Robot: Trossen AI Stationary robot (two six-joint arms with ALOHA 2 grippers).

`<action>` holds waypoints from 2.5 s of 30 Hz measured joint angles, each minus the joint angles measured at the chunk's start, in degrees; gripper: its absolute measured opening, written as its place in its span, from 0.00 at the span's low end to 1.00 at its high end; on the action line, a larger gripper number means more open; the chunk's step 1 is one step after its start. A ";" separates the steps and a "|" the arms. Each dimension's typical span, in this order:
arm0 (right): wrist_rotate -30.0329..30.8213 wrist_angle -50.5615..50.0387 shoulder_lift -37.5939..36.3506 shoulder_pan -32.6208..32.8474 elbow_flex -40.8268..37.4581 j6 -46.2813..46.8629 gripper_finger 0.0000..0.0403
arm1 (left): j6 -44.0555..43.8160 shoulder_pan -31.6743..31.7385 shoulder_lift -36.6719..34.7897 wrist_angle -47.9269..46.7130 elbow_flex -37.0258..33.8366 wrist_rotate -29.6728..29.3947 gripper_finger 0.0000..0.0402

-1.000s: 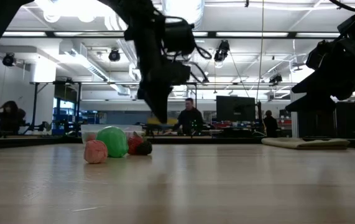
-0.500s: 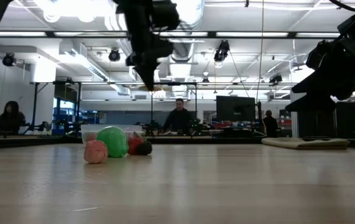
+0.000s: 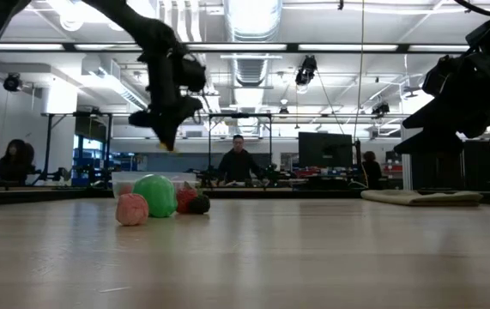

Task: Pick and placing Produce into tupperware
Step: Put the yellow squash into the transparent bin, then put the bottom peach into the transparent bin

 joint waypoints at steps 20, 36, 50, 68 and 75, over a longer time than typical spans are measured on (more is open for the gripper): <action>0.00 0.00 0.00 0.01 0.00 0.00 0.78 | -1.77 1.60 2.67 11.63 -9.05 -4.22 0.44; 0.00 0.00 0.00 0.01 0.00 0.00 0.78 | 11.40 -30.02 -15.33 15.41 -21.49 -3.09 0.47; -0.02 0.00 0.00 0.01 0.00 0.00 0.78 | -7.42 -46.06 -14.20 16.38 -24.46 -0.35 0.47; -0.02 0.00 0.00 0.01 0.00 0.00 0.78 | -28.67 -75.67 -12.61 27.93 -25.10 -6.95 0.47; -0.02 0.00 0.00 0.01 0.00 0.00 0.78 | -26.09 -79.41 -4.05 34.01 -21.16 -5.22 0.47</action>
